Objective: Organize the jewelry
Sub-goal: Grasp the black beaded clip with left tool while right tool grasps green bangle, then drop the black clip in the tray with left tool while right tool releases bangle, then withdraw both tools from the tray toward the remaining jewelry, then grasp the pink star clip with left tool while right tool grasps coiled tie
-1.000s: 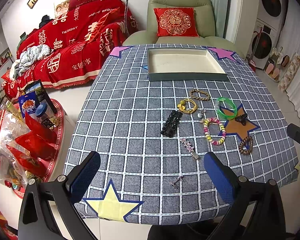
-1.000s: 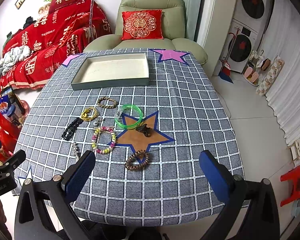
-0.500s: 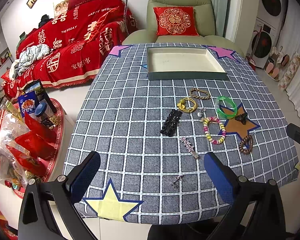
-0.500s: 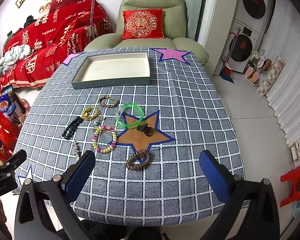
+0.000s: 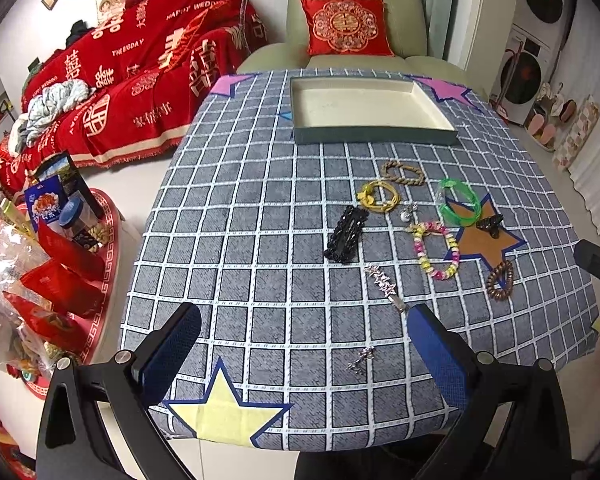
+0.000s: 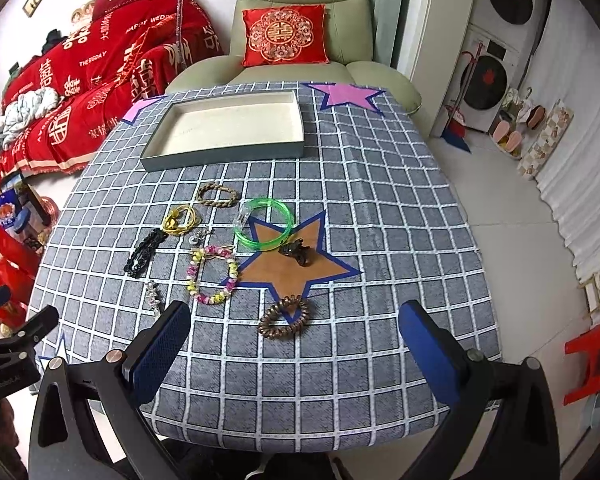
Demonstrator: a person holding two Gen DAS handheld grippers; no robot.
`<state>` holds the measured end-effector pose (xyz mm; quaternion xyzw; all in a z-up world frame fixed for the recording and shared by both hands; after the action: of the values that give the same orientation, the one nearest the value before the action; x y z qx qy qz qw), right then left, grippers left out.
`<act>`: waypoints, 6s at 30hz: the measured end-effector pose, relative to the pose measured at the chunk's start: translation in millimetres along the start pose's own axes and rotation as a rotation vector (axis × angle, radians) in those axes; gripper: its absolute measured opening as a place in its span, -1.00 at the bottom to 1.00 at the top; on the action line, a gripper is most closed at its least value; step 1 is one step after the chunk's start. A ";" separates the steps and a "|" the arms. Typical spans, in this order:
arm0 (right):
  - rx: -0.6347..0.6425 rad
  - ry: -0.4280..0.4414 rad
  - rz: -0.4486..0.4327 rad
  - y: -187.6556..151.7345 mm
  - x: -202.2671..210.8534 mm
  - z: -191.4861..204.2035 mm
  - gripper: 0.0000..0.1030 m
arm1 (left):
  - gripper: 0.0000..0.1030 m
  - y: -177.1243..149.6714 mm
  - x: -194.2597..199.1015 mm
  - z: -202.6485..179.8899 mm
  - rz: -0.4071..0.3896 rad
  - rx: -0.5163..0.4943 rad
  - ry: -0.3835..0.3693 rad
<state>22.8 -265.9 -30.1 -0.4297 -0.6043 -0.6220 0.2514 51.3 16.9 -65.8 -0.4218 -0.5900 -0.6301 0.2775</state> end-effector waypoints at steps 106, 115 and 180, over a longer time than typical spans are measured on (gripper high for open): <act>0.118 0.221 0.388 356.9 -363.8 108.6 -0.85 | -0.21 334.3 -319.2 -68.3 0.190 0.001 0.039; 0.074 0.275 0.372 362.2 -351.0 107.3 -0.04 | 0.47 333.0 -300.5 -72.7 0.169 -0.022 0.072; -0.295 0.125 0.635 23.7 -176.4 18.9 0.69 | 1.00 34.0 -159.0 -78.6 0.465 0.055 -0.062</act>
<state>135.8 -287.4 -167.1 -0.5890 -0.3280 -0.6183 0.4039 142.0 -88.6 -180.9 -0.5577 -0.5021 -0.5195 0.4086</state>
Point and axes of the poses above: each gripper's, at about its wrist camera, not at the fingertips, and x roughly against the way its jaws point, z to its left, y to its top, the point moved 5 cm from there along -x, roughly the way its jaws point, and after that the axes turned 5 degrees about -y, right-handed, at the moved point
